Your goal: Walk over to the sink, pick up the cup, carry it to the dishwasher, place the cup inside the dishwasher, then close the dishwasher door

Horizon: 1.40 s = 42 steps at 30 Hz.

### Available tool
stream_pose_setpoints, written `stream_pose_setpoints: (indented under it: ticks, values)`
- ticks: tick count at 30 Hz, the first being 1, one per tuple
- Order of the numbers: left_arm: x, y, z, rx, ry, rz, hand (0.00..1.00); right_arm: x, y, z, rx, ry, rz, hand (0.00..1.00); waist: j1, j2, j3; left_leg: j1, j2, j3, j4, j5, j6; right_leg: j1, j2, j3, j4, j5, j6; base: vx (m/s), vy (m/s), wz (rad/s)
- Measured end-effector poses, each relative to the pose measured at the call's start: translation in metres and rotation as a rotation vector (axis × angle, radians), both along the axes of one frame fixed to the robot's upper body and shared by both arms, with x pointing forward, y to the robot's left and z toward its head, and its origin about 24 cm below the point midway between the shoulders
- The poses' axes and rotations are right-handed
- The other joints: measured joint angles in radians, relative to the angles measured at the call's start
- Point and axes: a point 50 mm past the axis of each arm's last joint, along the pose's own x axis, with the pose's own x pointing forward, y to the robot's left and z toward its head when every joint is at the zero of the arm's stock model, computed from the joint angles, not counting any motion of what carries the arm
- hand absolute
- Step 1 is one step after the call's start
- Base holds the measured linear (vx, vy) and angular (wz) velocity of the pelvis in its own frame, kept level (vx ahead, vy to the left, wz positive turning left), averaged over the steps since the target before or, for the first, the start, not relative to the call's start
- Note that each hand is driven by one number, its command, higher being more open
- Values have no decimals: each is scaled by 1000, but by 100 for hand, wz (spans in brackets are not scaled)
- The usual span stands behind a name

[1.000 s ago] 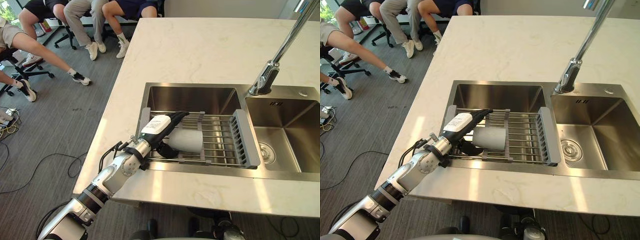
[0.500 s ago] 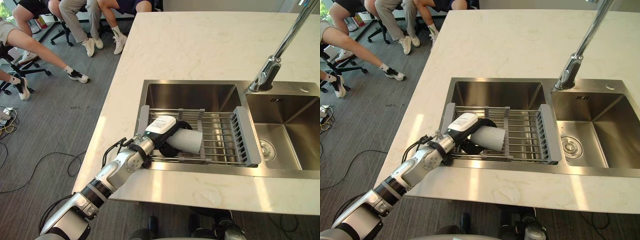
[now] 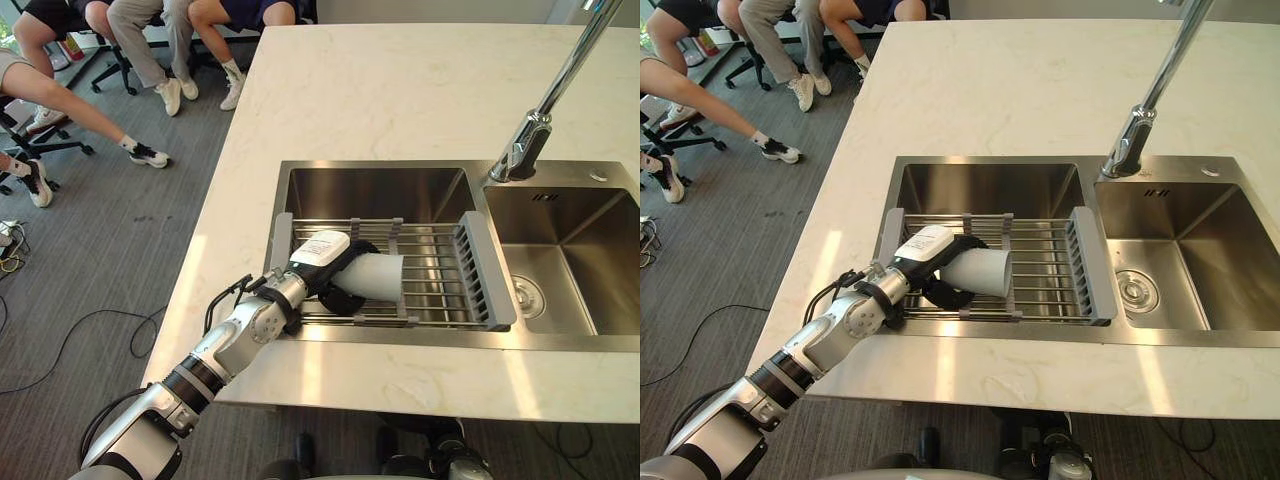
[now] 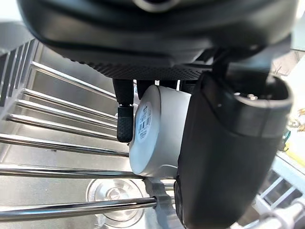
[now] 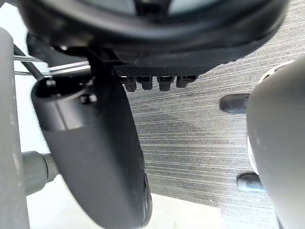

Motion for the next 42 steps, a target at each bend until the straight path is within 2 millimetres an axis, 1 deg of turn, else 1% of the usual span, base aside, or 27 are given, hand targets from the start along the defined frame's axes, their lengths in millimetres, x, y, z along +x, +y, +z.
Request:
stream_pose_setpoints:
  ticks: [3,4,6,7,9,11,12,14,18,20,21,24,25,27,29,30,32,34,35,38,42]
  values:
    - [-8,3,2,-89,20,18,0,-2,0,-1,0,7,-2,100,2,-1,1,0,1,0,-1,0,0,0,0,5,1,0,1,0,0,0]
    - [-12,3,6,-133,19,20,0,-3,0,-1,0,10,-3,100,9,-1,1,0,1,0,-1,0,0,0,0,6,1,0,1,0,0,0]
    - [-16,0,16,-204,-13,14,0,-5,0,-2,0,15,-5,100,25,-1,1,0,1,0,0,0,0,1,-1,6,1,0,1,0,0,0]
    - [-18,-1,25,-264,-42,18,0,-5,0,-2,0,18,-5,100,29,-1,0,0,1,-1,1,0,1,2,-2,6,1,-1,2,0,0,0]
    - [-24,1,42,-374,-100,30,0,-5,0,-2,2,20,-6,100,31,-1,0,0,1,-2,2,1,1,4,-3,5,1,-2,4,0,0,0]
    - [-29,3,55,-453,-142,34,0,-6,0,-2,2,22,-7,100,34,-2,0,0,1,-3,3,1,1,5,-3,4,1,-2,4,0,0,0]
    - [-33,3,61,-497,-166,35,0,-6,0,-2,1,24,-8,100,39,-2,-1,0,0,-5,3,1,1,6,-3,2,1,-2,4,0,0,0]
    - [-39,2,66,-565,-177,25,0,-7,0,-3,-2,30,-12,100,51,-3,-1,0,-1,-7,4,1,1,7,-3,0,1,-3,5,-2,1,6]
    - [-52,5,65,-694,-146,36,0,-8,1,-4,-6,40,-18,100,61,-10,-6,0,-4,-21,4,1,1,15,-4,-13,1,-8,6,3,4,10]
    - [-56,9,62,-782,-111,61,0,-10,3,-6,-1,53,-20,100,82,-21,-14,0,-5,-25,4,1,1,17,-4,-17,1,-9,6,0,7,5]
    - [-57,11,61,-804,-104,72,0,-11,4,-7,1,54,-20,100,82,-24,-16,0,-5,-26,4,1,1,18,-4,-19,1,-10,6,1,8,6]
    - [-65,22,61,-903,-89,120,0,-11,7,-7,9,57,-21,100,85,-38,-26,0,-6,-29,4,1,1,18,-5,-21,2,-12,7,1,3,1]
    - [-68,28,61,-956,-79,140,0,-12,8,-8,12,63,-22,100,92,-46,-33,0,-7,-29,4,1,1,18,-5,-21,2,-12,7,0,0,0]
    - [-69,31,60,-1009,-66,155,0,-13,10,-9,16,67,-22,100,103,-52,-38,0,-7,-29,5,1,1,17,-6,-21,6,-14,7,0,0,0]
    - [-74,40,58,-1078,-48,188,0,-12,13,-9,24,64,-19,100,109,-59,-43,0,-7,-29,8,0,1,12,-7,-19,20,-20,8,-35,17,0]
    - [-75,42,58,-1094,-45,194,0,-12,14,-9,27,65,-18,100,109,-62,-45,0,-7,-29,9,0,1,12,-7,-18,20,-21,8,-32,17,-3]
    - [-78,48,54,-1141,-30,227,0,-12,18,-9,36,67,-13,100,122,-70,-51,0,-5,-21,12,-2,-1,6,-7,-9,23,-21,8,-25,14,-10]
    - [-82,53,49,-1173,-12,259,0,-11,21,-11,39,76,4,100,135,-72,-52,-2,-3,-7,20,-8,-1,-1,-7,6,32,-21,8,-24,18,-19]
    - [-83,54,48,-1180,-7,268,0,-10,22,-11,40,80,9,100,135,-72,-52,-2,-3,-3,26,-12,0,-2,-7,10,34,-20,8,-24,27,-18]
    - [-90,58,45,-1192,0,288,0,-9,25,-11,44,83,21,100,138,-74,-53,-9,-3,4,58,-29,2,-1,-7,19,36,-20,8,-25,30,-9]
    - [-93,60,43,-1213,10,307,0,-5,32,-12,58,84,35,100,158,-73,-52,-20,11,31,133,-73,1,-4,0,50,68,-19,9,-31,37,-22]
